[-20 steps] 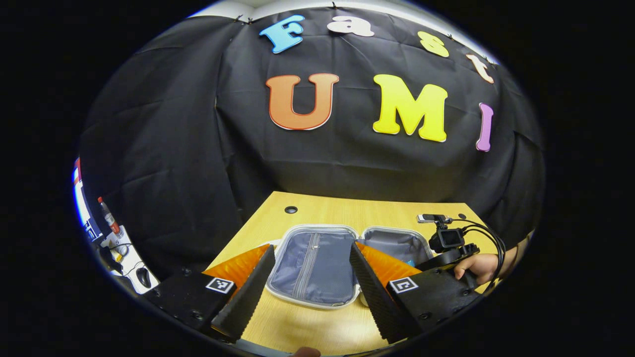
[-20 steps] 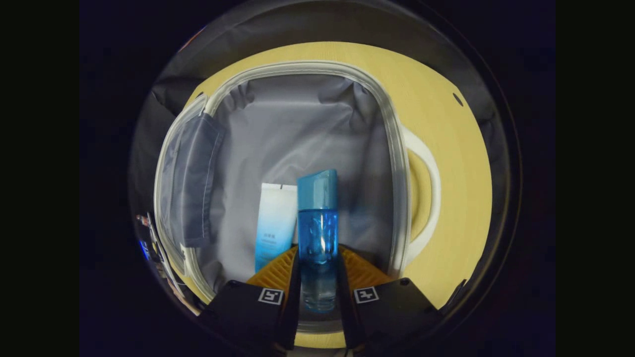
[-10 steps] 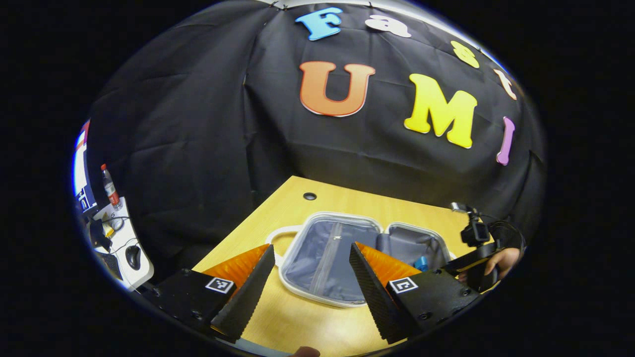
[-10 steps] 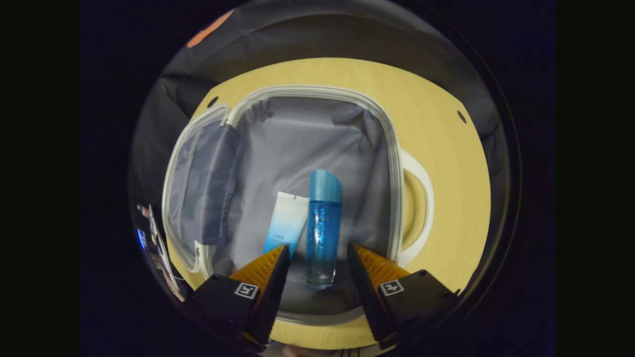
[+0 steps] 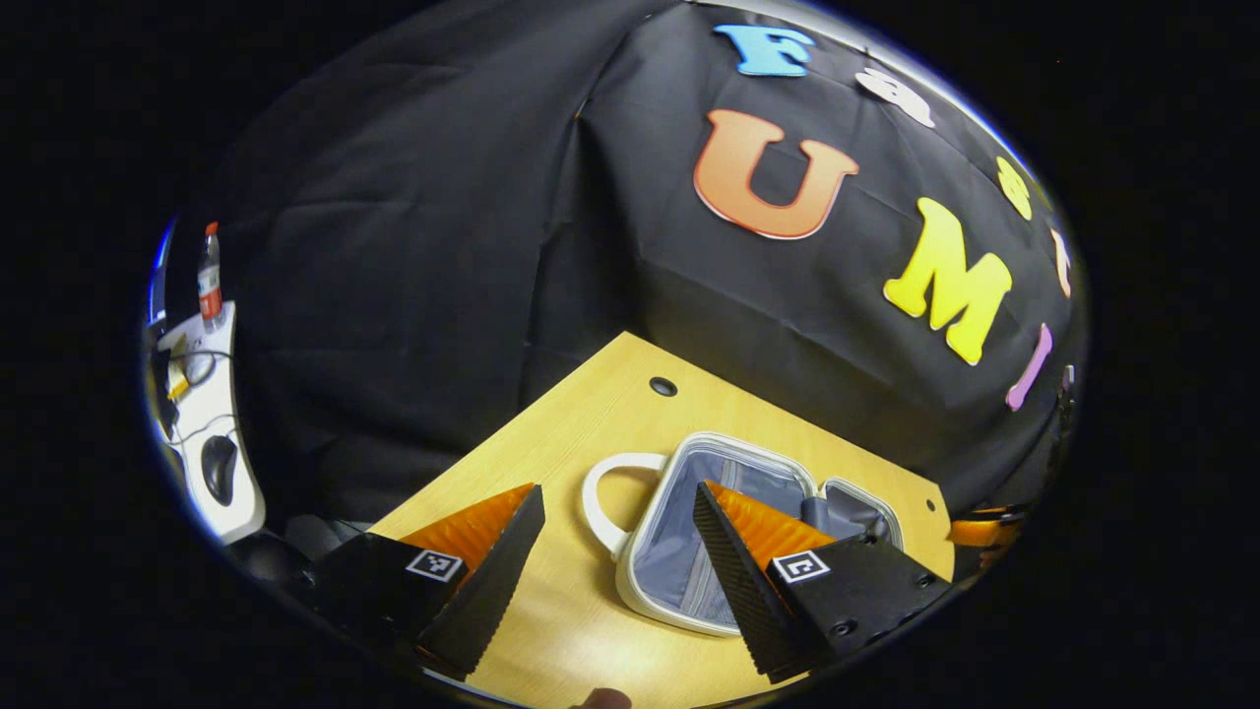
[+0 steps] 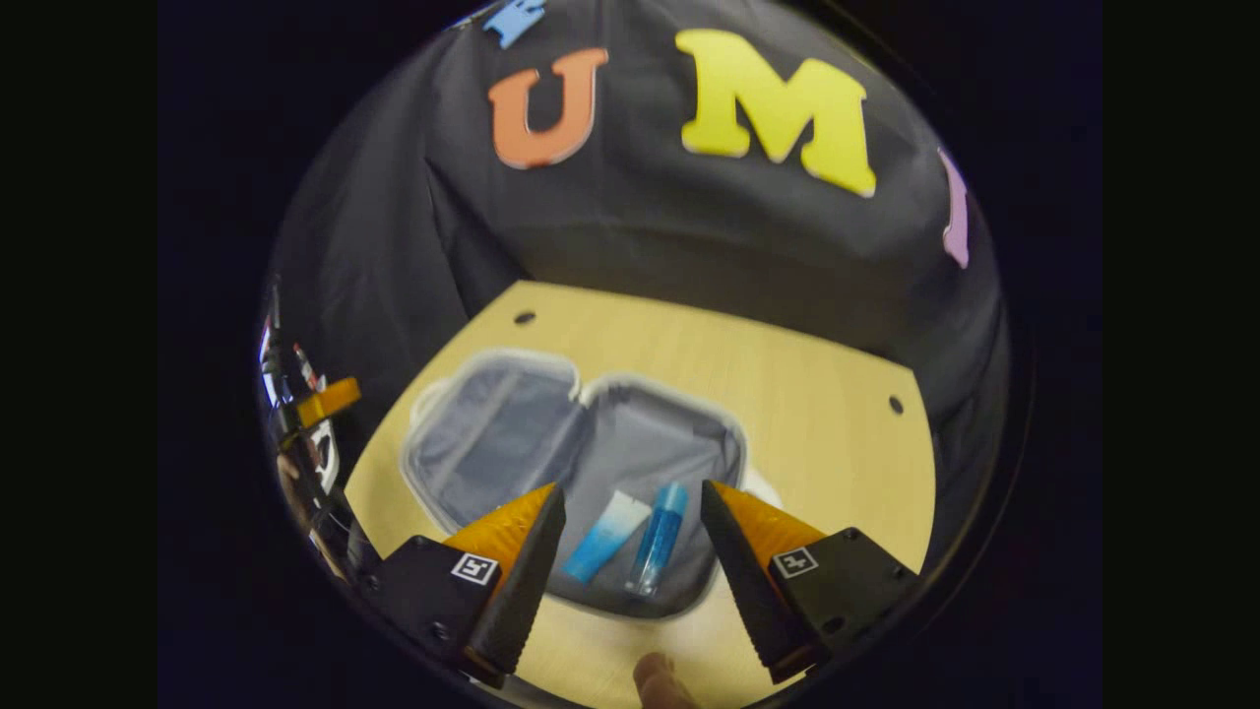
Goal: First open the suitcase, pack the skin care products into it, and then close the suitcase.
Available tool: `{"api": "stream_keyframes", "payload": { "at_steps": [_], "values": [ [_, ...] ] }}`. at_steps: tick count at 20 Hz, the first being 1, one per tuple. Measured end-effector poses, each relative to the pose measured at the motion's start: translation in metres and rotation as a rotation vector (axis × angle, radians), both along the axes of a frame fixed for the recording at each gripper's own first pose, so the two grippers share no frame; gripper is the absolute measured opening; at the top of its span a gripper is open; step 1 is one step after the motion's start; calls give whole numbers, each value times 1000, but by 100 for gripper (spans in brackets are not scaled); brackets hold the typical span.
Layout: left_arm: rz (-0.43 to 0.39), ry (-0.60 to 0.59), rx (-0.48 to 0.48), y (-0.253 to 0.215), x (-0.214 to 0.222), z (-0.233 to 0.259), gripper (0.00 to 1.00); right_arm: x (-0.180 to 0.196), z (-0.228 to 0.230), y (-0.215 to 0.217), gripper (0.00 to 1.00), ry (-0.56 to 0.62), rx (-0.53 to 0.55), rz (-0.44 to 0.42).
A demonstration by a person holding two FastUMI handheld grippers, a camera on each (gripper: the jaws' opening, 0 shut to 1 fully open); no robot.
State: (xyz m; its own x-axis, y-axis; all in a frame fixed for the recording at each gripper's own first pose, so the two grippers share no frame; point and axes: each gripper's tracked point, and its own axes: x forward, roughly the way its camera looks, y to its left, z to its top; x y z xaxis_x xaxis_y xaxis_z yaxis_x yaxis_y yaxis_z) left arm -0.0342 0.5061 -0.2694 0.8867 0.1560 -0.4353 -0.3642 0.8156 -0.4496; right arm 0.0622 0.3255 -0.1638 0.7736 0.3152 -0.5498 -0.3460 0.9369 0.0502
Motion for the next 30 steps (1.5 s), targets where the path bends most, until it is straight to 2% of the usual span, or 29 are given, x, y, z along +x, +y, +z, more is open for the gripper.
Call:
{"api": "stream_keyframes", "payload": {
  "at_steps": [3, 4, 5, 7, 8, 10, 12, 14, 15, 17, 18, 19, 20, 21, 23, 26, 30],
  "values": [
    [-27, 22, -177, 5, 22, -33, 98, -9, 81, -30, 82, -235, 29, -46],
    [-32, 28, -231, -2, 23, -40, 98, -16, 106, -40, 78, -306, 35, -62],
    [-41, 29, -288, -7, 26, -51, 98, -21, 128, -50, 82, -375, 43, -73],
    [-31, 38, -368, -5, 38, -71, 98, -32, 155, -72, 79, -490, 41, -108],
    [-33, 43, -403, -7, 42, -79, 98, -38, 166, -82, 82, -528, 31, -125],
    [-44, 30, -485, -11, 53, -91, 98, -49, 180, -90, 82, -570, 1, -158],
    [-38, 11, -553, -10, 59, -97, 96, -55, 189, -97, 78, -586, -17, -184],
    [-51, 20, -590, -18, 61, -105, 89, -55, 189, -109, 80, -596, -47, -212],
    [-56, 31, -593, -18, 62, -111, 77, -55, 184, -119, 80, -595, -59, -225],
    [-90, 16, -631, -28, 65, -106, 62, -55, 182, -132, 80, -589, -70, -251],
    [-105, 11, -640, -32, 65, -104, 59, -56, 180, -138, 81, -581, -72, -265],
    [-107, 24, -627, -35, 66, -109, 63, -57, 178, -146, 81, -575, -73, -276],
    [-109, 35, -607, -35, 64, -110, 45, -57, 178, -152, 80, -569, -75, -288],
    [-99, 49, -574, -31, 65, -113, 33, -56, 179, -158, 80, -569, -73, -296],
    [-97, 32, -541, -31, 66, -99, 14, -56, 180, -163, 80, -579, -72, -301],
    [-112, 17, -429, -31, 61, -75, 7, -54, 181, -170, 80, -580, -65, -287],
    [-110, -27, -352, -33, 58, -27, 3, -52, 191, -173, 80, -596, -20, -270]
  ]
}}
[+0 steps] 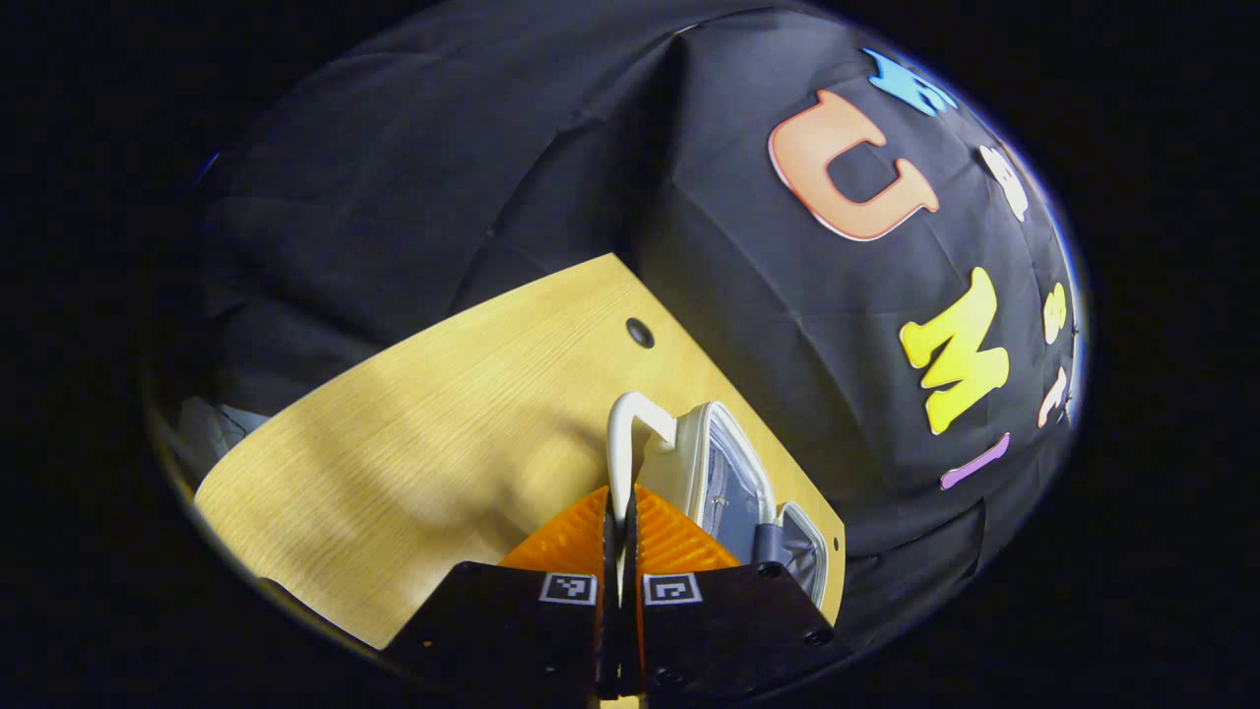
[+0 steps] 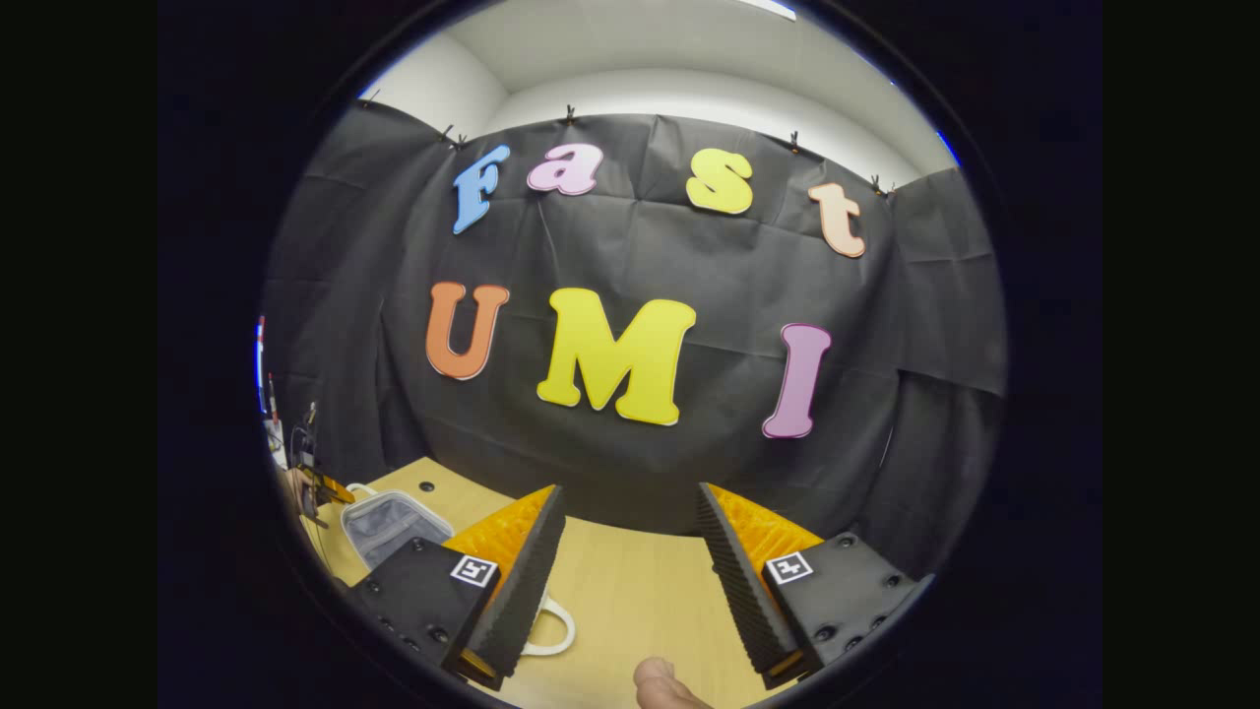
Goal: First open the suitcase, pack the skin care products into it, and then close the suitcase.
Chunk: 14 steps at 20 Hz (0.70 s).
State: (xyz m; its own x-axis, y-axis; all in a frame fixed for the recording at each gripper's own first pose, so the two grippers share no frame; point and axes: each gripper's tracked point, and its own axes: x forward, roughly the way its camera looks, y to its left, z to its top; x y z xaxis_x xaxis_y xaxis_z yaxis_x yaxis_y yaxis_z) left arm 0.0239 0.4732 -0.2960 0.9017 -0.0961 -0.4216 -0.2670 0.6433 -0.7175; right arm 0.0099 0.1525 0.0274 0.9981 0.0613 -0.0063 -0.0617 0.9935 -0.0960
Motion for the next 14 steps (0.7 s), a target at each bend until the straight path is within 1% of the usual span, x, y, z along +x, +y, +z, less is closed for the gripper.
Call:
{"api": "stream_keyframes", "payload": {
  "at_steps": [3, 6, 8, 11, 14],
  "values": [
    [-7, -66, 64, -14, -1, 50, 3, -3, 1, -7, 80, -19, 22, 29],
    [-50, -140, 117, -41, 1, 100, 3, -7, 0, -17, 80, -37, 37, 51],
    [-82, -194, 158, -63, 2, 130, 3, -12, 1, -21, 80, -40, 68, 73],
    [-125, -234, 238, -98, 2, 157, 3, -16, 4, -33, 80, -61, 75, 96],
    [-180, -279, 260, -144, 1, 183, 3, -21, -2, -44, 80, -55, 78, 118]
  ]
}}
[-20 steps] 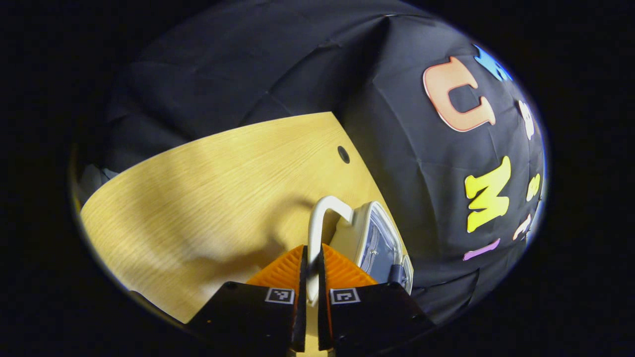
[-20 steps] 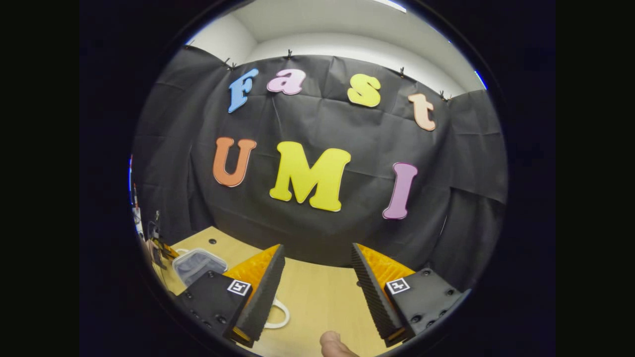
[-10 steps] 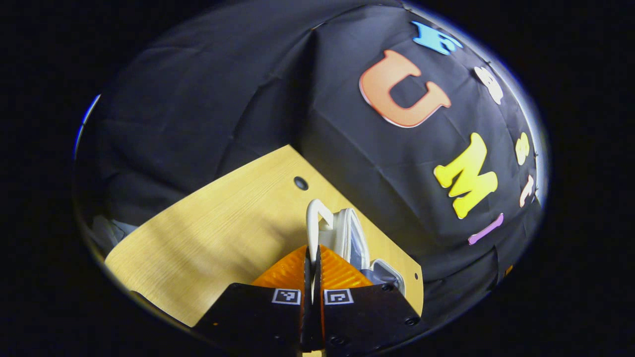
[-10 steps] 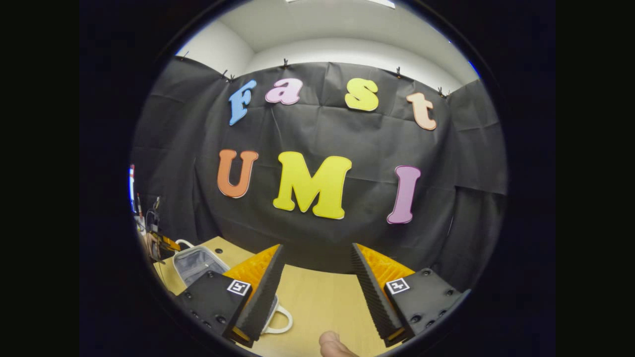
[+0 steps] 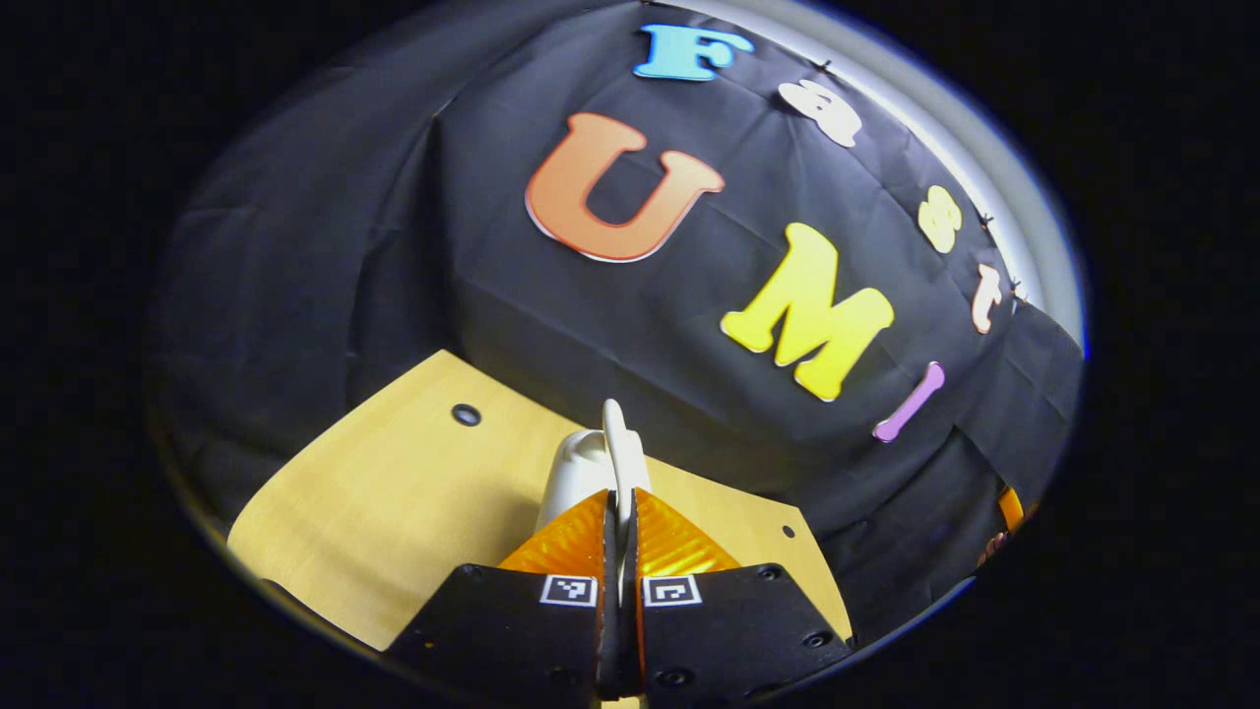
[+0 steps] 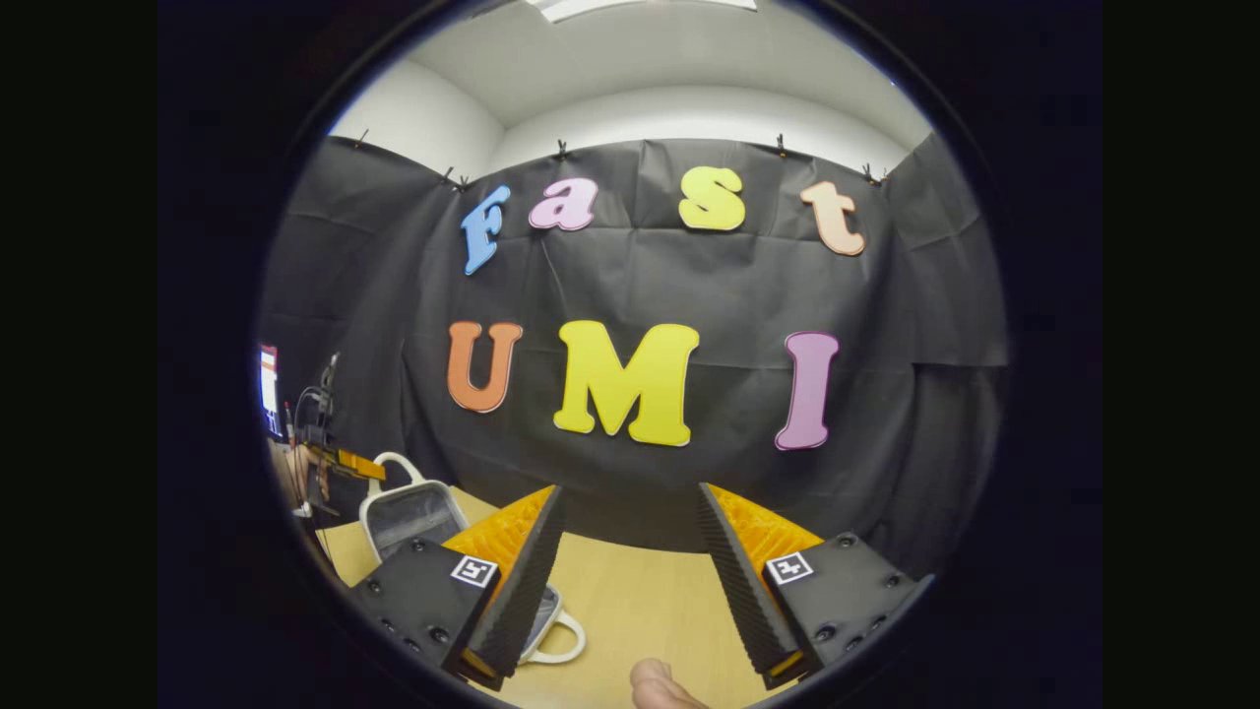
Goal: First open the suitcase, pack the skin care products into it, and then close the suitcase.
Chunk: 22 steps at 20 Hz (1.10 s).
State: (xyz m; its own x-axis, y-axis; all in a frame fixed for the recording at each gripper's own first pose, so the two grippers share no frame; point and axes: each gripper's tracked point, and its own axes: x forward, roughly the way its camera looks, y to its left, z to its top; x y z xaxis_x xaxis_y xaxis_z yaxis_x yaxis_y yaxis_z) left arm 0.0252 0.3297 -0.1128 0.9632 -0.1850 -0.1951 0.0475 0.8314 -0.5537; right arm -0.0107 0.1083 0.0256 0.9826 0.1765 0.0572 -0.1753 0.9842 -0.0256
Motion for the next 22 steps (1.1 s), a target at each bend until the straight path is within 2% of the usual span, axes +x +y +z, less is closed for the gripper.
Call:
{"api": "stream_keyframes", "payload": {
  "at_steps": [8, 16, 19, 22],
  "values": [
    [-122, -29, -16, -118, -5, 12, 3, -2, -8, -36, 80, 16, 19, 7],
    [-242, 46, -43, -230, -2, -29, 3, -4, -20, -68, 80, 32, -19, -1],
    [-264, 87, 12, -262, 2, -55, 4, -3, -29, -80, 80, 50, -26, -13],
    [-281, 145, 122, -285, 3, -80, 4, -5, -42, -92, 80, 79, -37, -24]
  ]
}}
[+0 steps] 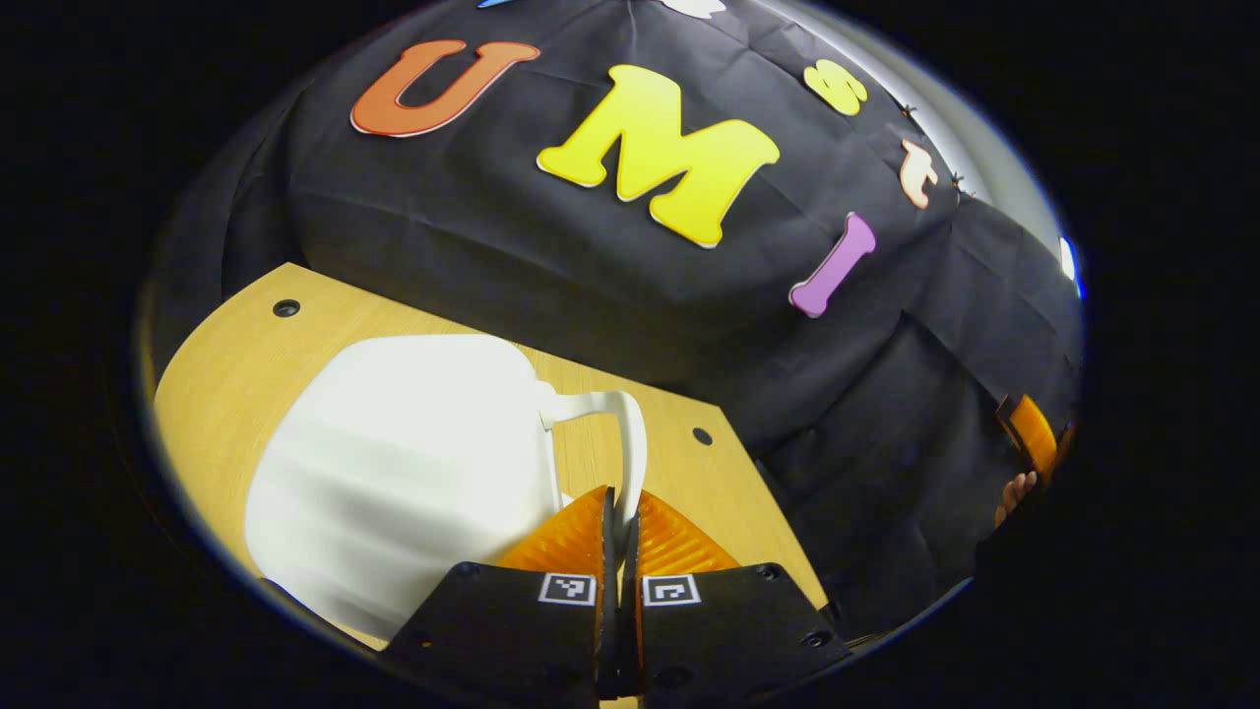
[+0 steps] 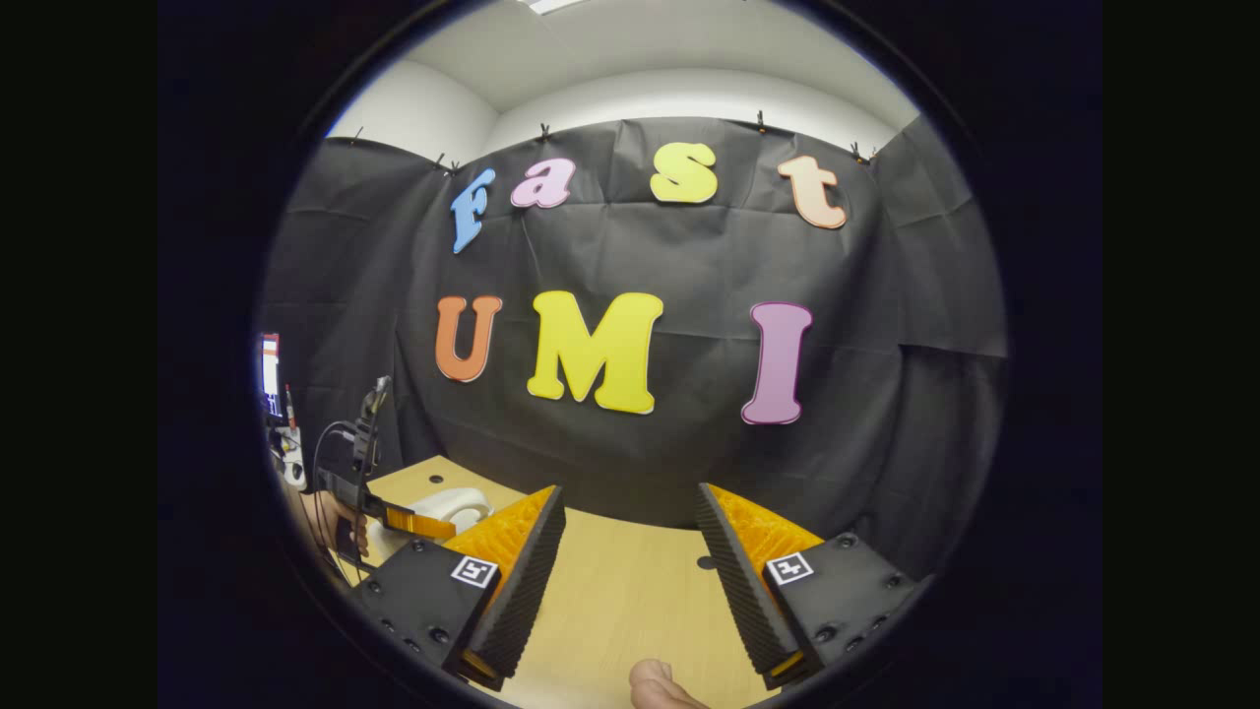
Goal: First open the suitcase, pack the skin care products into it, and then close the suitcase.
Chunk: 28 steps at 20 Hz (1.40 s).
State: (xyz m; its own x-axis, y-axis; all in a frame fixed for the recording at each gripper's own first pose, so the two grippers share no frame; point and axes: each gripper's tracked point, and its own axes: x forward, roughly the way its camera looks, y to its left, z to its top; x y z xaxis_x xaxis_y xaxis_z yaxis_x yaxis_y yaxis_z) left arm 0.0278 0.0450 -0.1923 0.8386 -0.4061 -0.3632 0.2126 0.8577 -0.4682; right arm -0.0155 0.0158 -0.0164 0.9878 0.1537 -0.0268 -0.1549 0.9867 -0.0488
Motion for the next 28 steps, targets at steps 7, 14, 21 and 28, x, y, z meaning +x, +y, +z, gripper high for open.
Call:
{"api": "stream_keyframes", "payload": {
  "at_steps": [7, 14, 21, 28],
  "values": [
    [-3, 64, 261, -32, 0, -62, 3, -1, -26, -27, 80, 64, 7, -29],
    [27, 85, 522, -50, 6, -103, 4, -2, -53, -41, 80, 153, 40, -61],
    [39, 69, 468, -57, -1, -83, 43, 6, -53, -39, 80, 191, 85, -133],
    [212, -98, 391, -3, -14, 28, 98, 18, -25, -4, 80, 145, 91, -183]
  ]
}}
